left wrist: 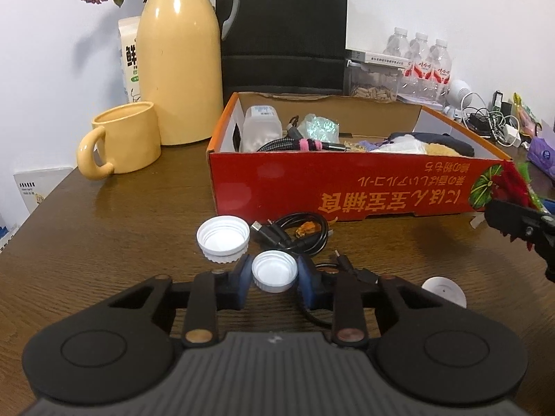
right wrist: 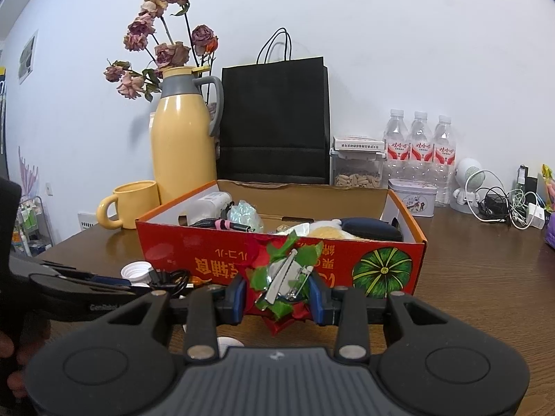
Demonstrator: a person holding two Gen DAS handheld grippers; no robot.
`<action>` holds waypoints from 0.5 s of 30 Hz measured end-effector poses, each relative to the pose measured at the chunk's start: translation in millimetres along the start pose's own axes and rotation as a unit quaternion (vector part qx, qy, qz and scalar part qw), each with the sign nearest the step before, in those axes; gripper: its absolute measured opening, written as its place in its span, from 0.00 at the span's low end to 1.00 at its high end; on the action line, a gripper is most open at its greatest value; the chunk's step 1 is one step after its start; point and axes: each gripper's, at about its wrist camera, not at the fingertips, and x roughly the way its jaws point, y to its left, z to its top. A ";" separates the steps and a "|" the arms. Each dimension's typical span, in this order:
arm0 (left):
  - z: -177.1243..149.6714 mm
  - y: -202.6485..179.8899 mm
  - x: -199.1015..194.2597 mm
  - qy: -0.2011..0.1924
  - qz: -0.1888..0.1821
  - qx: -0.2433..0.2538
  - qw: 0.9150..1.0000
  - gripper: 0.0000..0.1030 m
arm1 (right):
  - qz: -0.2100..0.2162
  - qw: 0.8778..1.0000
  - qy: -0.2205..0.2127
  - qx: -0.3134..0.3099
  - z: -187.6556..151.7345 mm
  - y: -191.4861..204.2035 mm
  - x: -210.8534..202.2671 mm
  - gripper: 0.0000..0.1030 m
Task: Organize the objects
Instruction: 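Grasp a white cap with left gripper while right gripper holds the bow, then lower the cap and bow into the box and open both grippers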
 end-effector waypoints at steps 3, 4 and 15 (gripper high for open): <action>-0.4 -1.9 -5.0 -0.011 -0.001 0.004 1.000 0.29 | 0.000 1.000 0.000 0.000 0.0 0.1 0.2 0.33; -0.5 -2.4 -7.2 -0.015 -0.001 0.005 1.000 0.29 | 0.000 1.000 0.000 0.000 0.1 0.0 0.0 0.33; 7.4 -13.7 -31.9 -0.070 -0.008 0.013 0.997 0.29 | 0.000 1.000 -0.008 -0.006 3.3 -0.7 -1.1 0.33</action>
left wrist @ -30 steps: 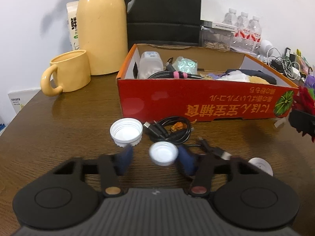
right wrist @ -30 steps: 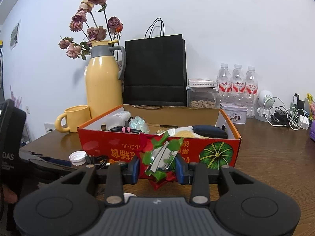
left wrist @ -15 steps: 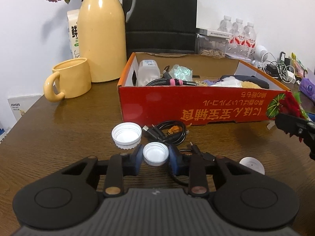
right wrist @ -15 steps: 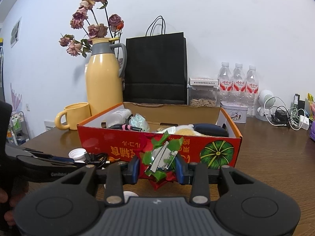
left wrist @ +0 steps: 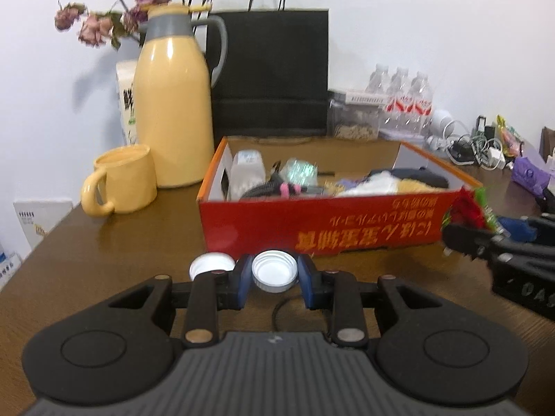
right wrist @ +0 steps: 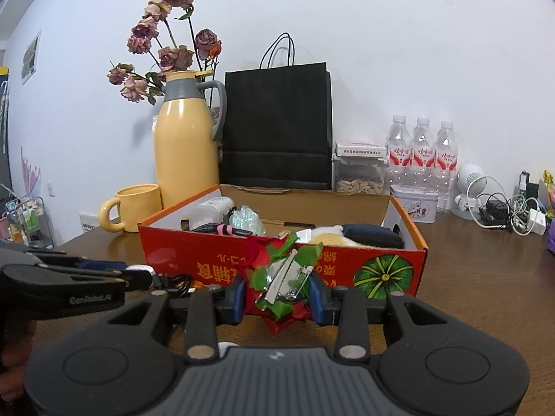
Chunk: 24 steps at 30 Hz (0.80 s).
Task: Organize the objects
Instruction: 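Lower the cap and bow into the box and open both grippers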
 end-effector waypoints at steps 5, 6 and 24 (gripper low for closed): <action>16.1 -3.6 -2.6 -0.018 -0.010 -0.001 1.000 0.29 | -0.005 1.000 -0.005 -0.011 5.7 -1.3 3.1 0.33; 20.3 -4.4 -1.9 -0.021 -0.012 -0.001 1.000 0.29 | -0.006 1.000 -0.009 -0.015 8.6 -1.4 3.2 0.33; 90.4 -3.5 80.2 -0.041 0.011 -0.079 0.996 0.29 | -0.019 0.999 -0.024 -0.020 62.4 -17.0 98.0 0.33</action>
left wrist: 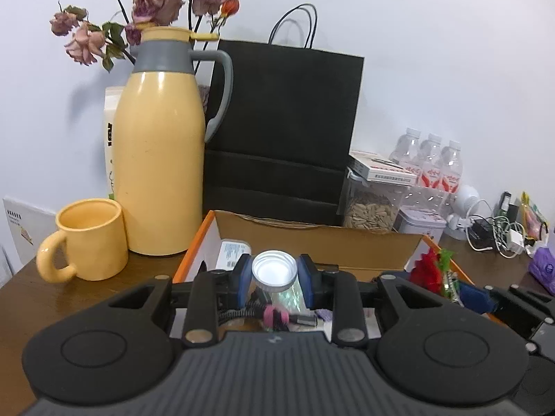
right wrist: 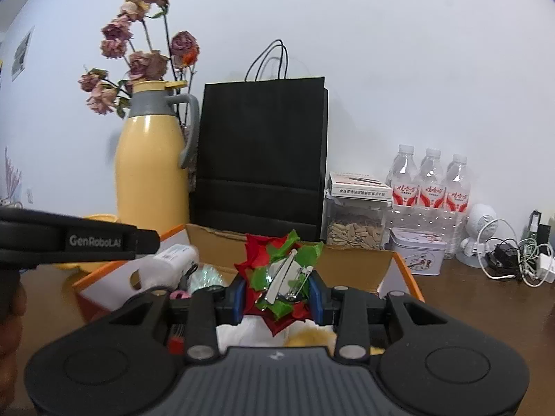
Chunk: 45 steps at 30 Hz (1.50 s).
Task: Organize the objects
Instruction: 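Lower the cap and bow into the box and open both grippers, then move back to the table and grasp the white round puck with right gripper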
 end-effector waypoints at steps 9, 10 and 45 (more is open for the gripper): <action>-0.8 -2.1 39.5 0.015 0.015 0.019 1.000 0.29 | 0.003 1.000 0.024 0.000 1.6 4.8 47.8 0.33; -1.5 -2.1 41.0 0.017 0.015 0.020 1.000 0.29 | 0.003 1.000 0.025 0.001 1.2 3.8 48.9 0.33; -11.3 8.4 3.8 -0.047 0.023 0.001 0.999 1.00 | -0.041 0.999 -0.010 -0.016 -6.9 -1.6 14.6 1.00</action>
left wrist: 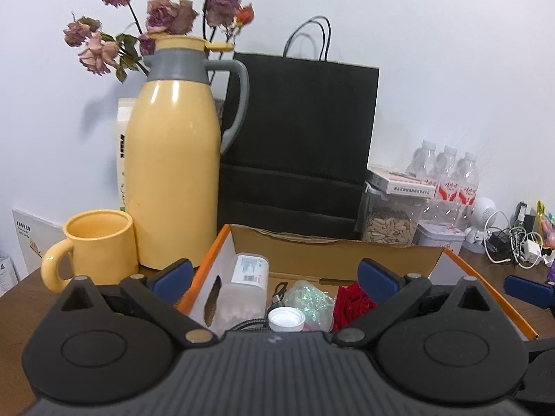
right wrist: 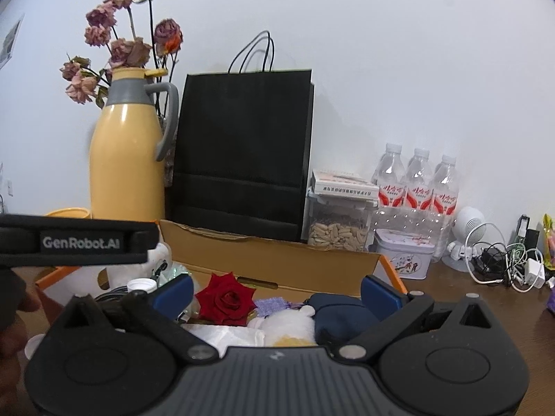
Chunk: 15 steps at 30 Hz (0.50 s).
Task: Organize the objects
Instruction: 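Move back to the table and grasp the white round puck with right gripper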
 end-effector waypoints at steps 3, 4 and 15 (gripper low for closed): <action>-3.6 5.3 -10.2 -0.005 0.001 -0.001 1.000 1.00 | -0.005 1.000 -0.016 -0.010 -3.8 -0.2 -12.7 1.00; -5.2 7.8 -13.6 -0.005 -0.001 -0.003 1.000 1.00 | -0.005 1.000 -0.022 -0.013 -5.6 -0.3 -18.1 1.00; -27.2 24.4 -47.4 0.026 -0.008 0.018 0.999 1.00 | 0.020 0.999 -0.024 -0.038 -23.8 6.4 -64.9 1.00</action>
